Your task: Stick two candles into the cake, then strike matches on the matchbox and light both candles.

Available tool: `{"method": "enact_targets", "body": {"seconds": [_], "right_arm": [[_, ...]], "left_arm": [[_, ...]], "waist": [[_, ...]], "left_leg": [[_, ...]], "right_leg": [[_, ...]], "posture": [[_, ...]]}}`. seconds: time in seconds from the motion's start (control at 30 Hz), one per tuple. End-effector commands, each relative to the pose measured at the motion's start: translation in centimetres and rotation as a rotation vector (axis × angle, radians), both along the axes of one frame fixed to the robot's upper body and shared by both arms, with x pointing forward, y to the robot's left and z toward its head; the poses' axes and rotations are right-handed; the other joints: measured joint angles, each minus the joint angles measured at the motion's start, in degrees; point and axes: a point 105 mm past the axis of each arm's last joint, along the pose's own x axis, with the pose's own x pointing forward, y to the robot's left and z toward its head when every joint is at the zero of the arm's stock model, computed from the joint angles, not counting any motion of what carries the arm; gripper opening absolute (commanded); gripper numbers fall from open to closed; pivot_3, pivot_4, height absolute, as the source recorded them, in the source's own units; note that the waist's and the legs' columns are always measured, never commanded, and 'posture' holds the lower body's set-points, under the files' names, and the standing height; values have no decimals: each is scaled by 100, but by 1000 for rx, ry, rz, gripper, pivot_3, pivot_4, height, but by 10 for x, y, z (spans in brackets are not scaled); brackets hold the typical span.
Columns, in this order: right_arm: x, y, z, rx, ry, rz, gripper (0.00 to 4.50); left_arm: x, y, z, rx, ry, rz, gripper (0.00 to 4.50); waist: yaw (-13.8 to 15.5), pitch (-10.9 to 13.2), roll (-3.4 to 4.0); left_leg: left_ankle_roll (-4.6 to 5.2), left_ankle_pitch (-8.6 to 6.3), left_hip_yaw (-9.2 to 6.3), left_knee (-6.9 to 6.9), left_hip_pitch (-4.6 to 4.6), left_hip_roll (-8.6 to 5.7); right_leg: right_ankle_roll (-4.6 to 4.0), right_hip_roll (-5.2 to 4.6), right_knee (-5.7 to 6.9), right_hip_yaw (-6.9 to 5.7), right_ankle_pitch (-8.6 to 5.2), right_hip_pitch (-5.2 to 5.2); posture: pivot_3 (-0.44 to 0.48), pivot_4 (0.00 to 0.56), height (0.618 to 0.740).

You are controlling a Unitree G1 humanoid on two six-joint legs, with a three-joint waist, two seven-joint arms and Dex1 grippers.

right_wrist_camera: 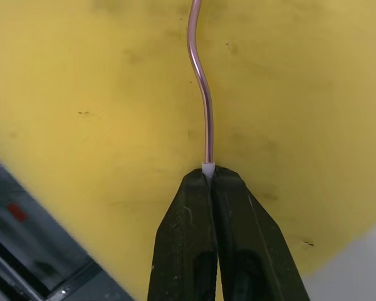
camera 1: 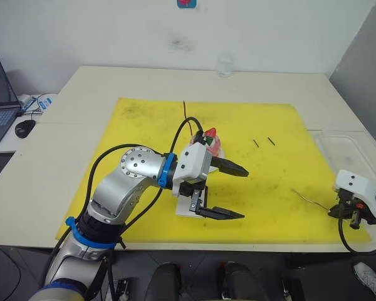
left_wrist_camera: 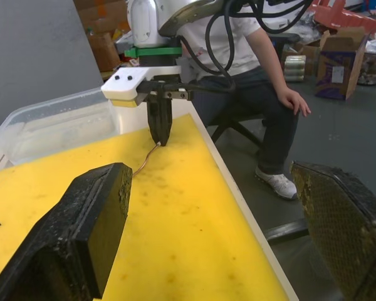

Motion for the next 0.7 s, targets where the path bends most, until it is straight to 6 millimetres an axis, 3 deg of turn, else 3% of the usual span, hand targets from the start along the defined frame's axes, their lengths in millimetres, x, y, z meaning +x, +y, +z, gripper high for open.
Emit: {"method": "enact_targets", "body": {"seconds": [0.03, 0.13, 0.23, 0.43, 0.7], "right_arm": [[11, 30, 38, 148, -75, 49, 32], [36, 49, 58, 246, -192, 64, 32], [49, 43, 45, 210, -235, 38, 32], [24, 26, 4, 88, -107, 31, 32], [0, 36, -9, 94, -20, 45, 32]], "left_arm": [[-9, 3, 4, -15, -32, -17, 4500], [-7, 8, 1, -23, -8, 16, 4500], [-8, 10, -2, -30, 14, 47, 4500], [-10, 12, -2, -23, 21, 56, 4500], [-9, 14, -1, -16, 21, 63, 4500]], "waist": [[-30, 2, 5], [-40, 3, 4], [-4, 2, 3], [109, 0, 6], [47, -1, 7]], "left_leg": [[0, 0, 1, 0, 1, 2], [0, 0, -7, 2, 2, 2], [0, 0, -6, 2, 0, 2], [2, -1, -8, 5, -46, 2], [5, -3, -14, 8, -23, 2]], "right_leg": [[0, 1, 2, 2, 0, -1], [-1, 1, 6, -1, 1, 0], [-2, -2, 5, 0, 1, 0], [6, -17, -14, 2, -7, -16], [6, -11, -1, -5, -5, -3]], "posture": [[0, 150, 740], [0, 150, 740], [0, 150, 740], [0, 150, 740], [0, 150, 740]]}}
